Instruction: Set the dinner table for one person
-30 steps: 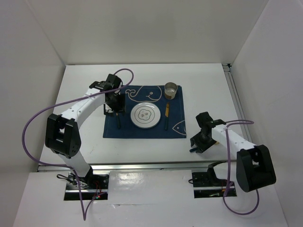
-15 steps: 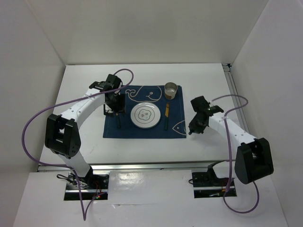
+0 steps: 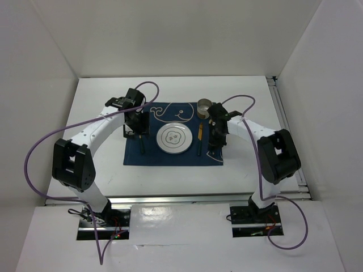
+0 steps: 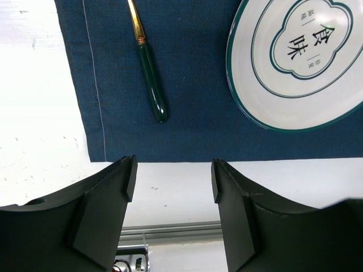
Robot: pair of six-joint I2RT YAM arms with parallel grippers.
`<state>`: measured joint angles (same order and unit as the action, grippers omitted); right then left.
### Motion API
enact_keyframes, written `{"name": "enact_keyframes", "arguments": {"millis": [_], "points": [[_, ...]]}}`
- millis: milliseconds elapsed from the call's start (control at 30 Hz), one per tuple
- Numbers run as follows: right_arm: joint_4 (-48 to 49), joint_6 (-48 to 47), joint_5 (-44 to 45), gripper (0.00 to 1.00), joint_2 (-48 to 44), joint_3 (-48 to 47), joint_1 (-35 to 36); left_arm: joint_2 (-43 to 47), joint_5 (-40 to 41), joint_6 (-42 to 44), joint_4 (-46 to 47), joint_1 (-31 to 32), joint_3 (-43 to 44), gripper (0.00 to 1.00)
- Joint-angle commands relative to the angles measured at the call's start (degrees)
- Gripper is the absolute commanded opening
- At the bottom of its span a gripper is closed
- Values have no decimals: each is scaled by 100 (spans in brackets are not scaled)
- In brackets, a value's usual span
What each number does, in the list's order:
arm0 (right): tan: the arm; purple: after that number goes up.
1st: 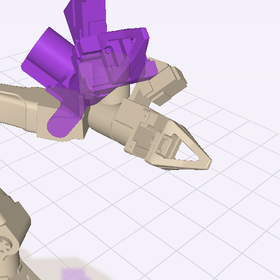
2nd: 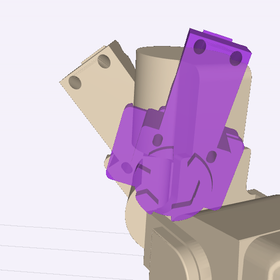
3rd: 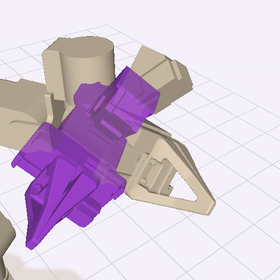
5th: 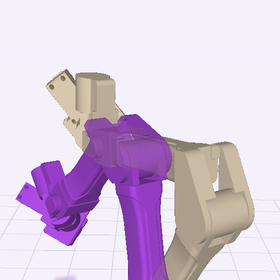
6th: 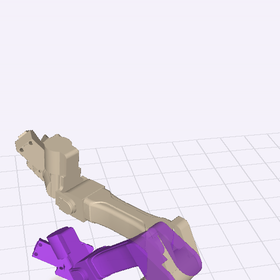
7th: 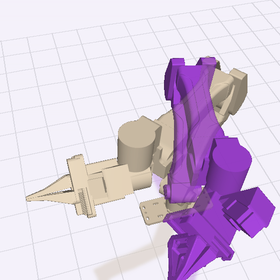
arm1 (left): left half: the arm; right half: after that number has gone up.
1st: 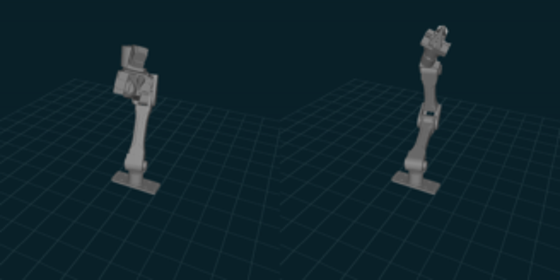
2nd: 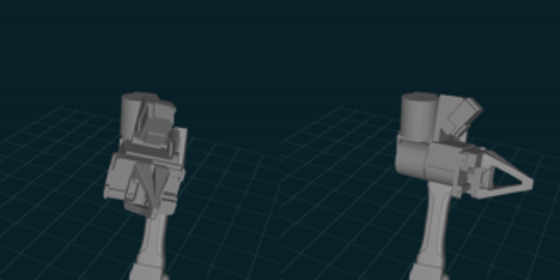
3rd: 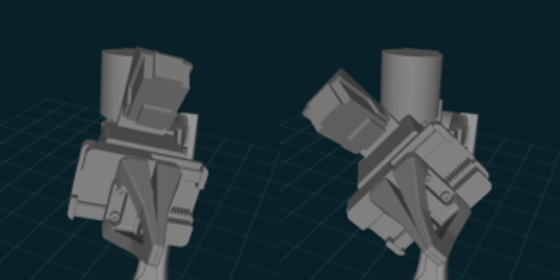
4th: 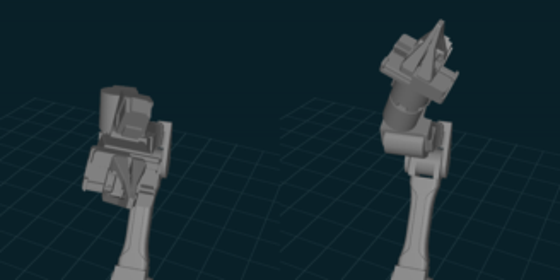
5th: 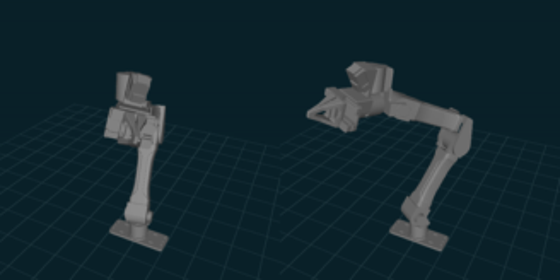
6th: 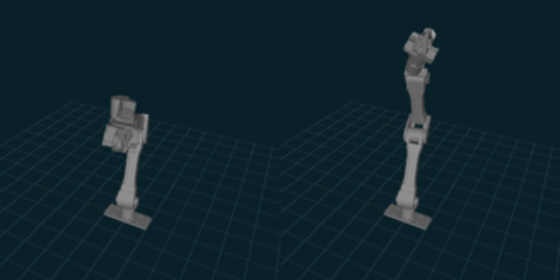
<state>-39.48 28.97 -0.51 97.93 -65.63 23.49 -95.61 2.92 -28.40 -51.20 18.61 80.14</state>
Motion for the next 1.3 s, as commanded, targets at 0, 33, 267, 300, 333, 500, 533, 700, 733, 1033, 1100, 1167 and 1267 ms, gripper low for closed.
{"name": "enact_keyframes", "arguments": {"millis": [0, 33, 267, 300, 333, 500, 533, 700, 733, 1033, 1100, 1167, 1267], "points": [[353, -296, -124, 1, 173, -232, 16, 315, 121, 133, -162, -15, 134, 72], [415, -296, -64, 1, 174, -231, 16, 315, 121, 133, -162, -15, 134, 72], [486, -296, -2, 14, 586, -231, 77, 315, 69, 133, -215, -15, 134, 72], [538, -296, -1, 16, 587, -231, 77, 367, 69, 133, -215, -15, 134, 72], [538, -243, 60, 19, 648, -231, 129, 368, 69, 133, -215, -15, 81, 72], [538, -190, 60, 41, 648, -231, 183, 368, 16, 133, -162, -15, 81, 72], [538, -120, 60, 44, 553, -231, 183, 368, 16, 133, -162, -15, 81, 72], [66, 82, 393, 53, -237, -529, 183, 368, -37, 133, -162, -15, 134, 72], [-15, 82, 612, 57, -370, -600, 183, 368, -37, 133, -162, -15, 134, 72], [-674, 960, 2151, 100, -2128, -530, -265, 955, -37, -95, -30, -15, 301, 72], [-762, 1023, 2292, 100, -2443, -356, -380, 1106, -37, -165, 40, -15, 301, 72], [-833, 1102, 2415, 100, -2681, -136, -441, 1360, 51, -166, 215, -15, 301, 72], [-833, 1102, 2477, 98, -3095, 32, -494, 1720, 104, -166, 373, -15, 301, 72]]}}
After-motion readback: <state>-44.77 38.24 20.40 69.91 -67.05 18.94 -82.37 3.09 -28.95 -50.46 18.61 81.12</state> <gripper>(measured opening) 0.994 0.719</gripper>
